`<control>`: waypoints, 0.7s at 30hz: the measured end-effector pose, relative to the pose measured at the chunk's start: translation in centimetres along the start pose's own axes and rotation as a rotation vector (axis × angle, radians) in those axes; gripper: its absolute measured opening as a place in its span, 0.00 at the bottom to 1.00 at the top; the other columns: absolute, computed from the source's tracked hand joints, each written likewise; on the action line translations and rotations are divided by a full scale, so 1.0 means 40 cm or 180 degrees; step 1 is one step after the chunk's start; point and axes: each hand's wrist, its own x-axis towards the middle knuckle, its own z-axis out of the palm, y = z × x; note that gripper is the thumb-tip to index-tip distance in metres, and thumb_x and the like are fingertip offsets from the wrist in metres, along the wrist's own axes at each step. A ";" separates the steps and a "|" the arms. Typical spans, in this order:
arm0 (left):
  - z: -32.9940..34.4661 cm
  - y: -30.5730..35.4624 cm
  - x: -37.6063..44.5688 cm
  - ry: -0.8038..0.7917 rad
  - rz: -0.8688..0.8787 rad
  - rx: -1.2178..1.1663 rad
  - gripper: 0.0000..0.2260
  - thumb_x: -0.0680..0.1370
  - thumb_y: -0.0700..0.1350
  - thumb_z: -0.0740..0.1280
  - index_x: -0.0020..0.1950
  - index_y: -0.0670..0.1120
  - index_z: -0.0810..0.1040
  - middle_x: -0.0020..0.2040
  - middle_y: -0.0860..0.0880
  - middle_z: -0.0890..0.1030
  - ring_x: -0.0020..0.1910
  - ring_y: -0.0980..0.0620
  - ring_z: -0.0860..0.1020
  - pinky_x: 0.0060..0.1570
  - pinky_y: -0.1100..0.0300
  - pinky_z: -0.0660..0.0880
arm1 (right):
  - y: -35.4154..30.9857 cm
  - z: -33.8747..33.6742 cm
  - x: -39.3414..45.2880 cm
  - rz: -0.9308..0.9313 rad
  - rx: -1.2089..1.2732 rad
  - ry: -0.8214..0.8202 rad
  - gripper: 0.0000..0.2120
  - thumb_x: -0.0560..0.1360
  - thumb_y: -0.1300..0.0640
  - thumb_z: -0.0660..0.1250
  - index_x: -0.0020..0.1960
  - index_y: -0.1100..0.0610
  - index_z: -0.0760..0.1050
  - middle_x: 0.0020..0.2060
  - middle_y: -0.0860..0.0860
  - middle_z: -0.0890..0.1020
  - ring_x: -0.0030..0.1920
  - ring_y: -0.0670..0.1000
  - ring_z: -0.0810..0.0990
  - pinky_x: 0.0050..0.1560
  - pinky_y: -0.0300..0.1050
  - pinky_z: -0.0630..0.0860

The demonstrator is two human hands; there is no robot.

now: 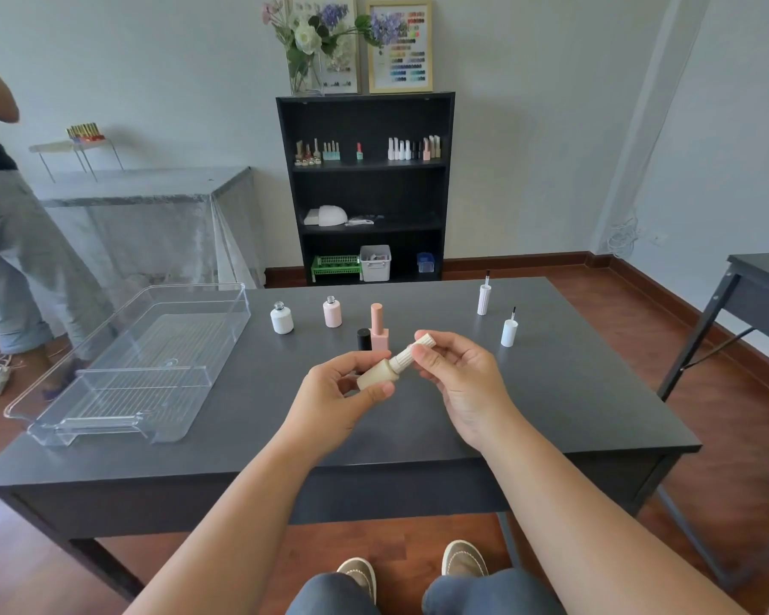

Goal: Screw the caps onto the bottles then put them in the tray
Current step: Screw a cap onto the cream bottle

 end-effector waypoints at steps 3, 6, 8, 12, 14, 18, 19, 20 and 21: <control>-0.005 0.000 -0.002 0.0172 0.0089 0.0196 0.14 0.72 0.44 0.76 0.54 0.59 0.82 0.45 0.57 0.85 0.42 0.58 0.81 0.48 0.66 0.76 | 0.006 0.021 0.008 -0.0067 -0.0060 0.0039 0.06 0.72 0.66 0.71 0.48 0.58 0.81 0.34 0.46 0.83 0.33 0.44 0.78 0.37 0.35 0.76; 0.005 -0.001 -0.005 0.0416 0.0231 0.0280 0.14 0.72 0.42 0.76 0.54 0.57 0.82 0.43 0.59 0.84 0.42 0.60 0.81 0.44 0.72 0.74 | 0.009 0.035 0.009 -0.0140 -0.0148 0.0160 0.06 0.73 0.67 0.70 0.47 0.58 0.80 0.32 0.45 0.82 0.30 0.43 0.76 0.34 0.34 0.74; 0.014 -0.006 -0.007 0.0553 0.0413 0.0445 0.14 0.72 0.41 0.75 0.55 0.55 0.82 0.46 0.57 0.84 0.45 0.59 0.81 0.44 0.72 0.74 | 0.011 0.040 0.008 -0.0214 -0.0217 0.0251 0.06 0.73 0.67 0.70 0.47 0.57 0.80 0.32 0.44 0.82 0.29 0.42 0.75 0.33 0.33 0.74; 0.022 -0.013 -0.011 0.0819 0.0748 0.0736 0.15 0.72 0.40 0.75 0.54 0.56 0.81 0.49 0.58 0.83 0.47 0.61 0.79 0.43 0.72 0.74 | 0.014 0.048 0.008 -0.0273 -0.0268 0.0310 0.06 0.73 0.66 0.71 0.47 0.57 0.80 0.31 0.43 0.83 0.29 0.41 0.76 0.34 0.32 0.74; 0.018 -0.020 -0.015 0.0909 0.0784 0.0736 0.17 0.71 0.39 0.76 0.52 0.59 0.80 0.49 0.60 0.82 0.48 0.62 0.79 0.43 0.72 0.74 | 0.014 0.052 0.010 -0.0269 -0.0323 0.0173 0.06 0.73 0.65 0.71 0.47 0.56 0.80 0.33 0.43 0.84 0.31 0.41 0.78 0.36 0.32 0.75; -0.005 -0.037 -0.013 0.1132 0.0632 0.0612 0.16 0.73 0.41 0.75 0.51 0.60 0.76 0.50 0.57 0.82 0.49 0.62 0.79 0.42 0.74 0.73 | 0.019 0.048 0.015 -0.0138 -0.0420 -0.0112 0.13 0.72 0.62 0.74 0.55 0.52 0.79 0.43 0.47 0.86 0.45 0.42 0.83 0.44 0.31 0.76; -0.013 -0.040 -0.007 0.1233 0.0479 0.0494 0.15 0.73 0.42 0.74 0.51 0.60 0.75 0.51 0.57 0.82 0.48 0.62 0.80 0.41 0.74 0.72 | 0.021 0.041 0.018 -0.0114 -0.0466 -0.0091 0.15 0.71 0.60 0.74 0.57 0.51 0.78 0.43 0.46 0.85 0.47 0.41 0.83 0.44 0.30 0.76; -0.023 -0.042 0.001 0.1349 0.0298 0.0381 0.14 0.74 0.43 0.73 0.50 0.60 0.74 0.51 0.57 0.81 0.47 0.62 0.80 0.40 0.73 0.72 | 0.021 0.031 0.023 -0.0097 -0.0546 -0.0016 0.17 0.71 0.59 0.74 0.58 0.50 0.78 0.44 0.46 0.85 0.47 0.41 0.83 0.46 0.31 0.76; -0.033 -0.044 0.012 0.1466 0.0116 0.0291 0.13 0.74 0.45 0.73 0.50 0.60 0.73 0.52 0.57 0.80 0.47 0.63 0.80 0.39 0.71 0.72 | 0.022 0.018 0.028 -0.0081 -0.0632 0.0105 0.17 0.72 0.58 0.74 0.58 0.49 0.78 0.45 0.46 0.84 0.46 0.41 0.82 0.48 0.34 0.76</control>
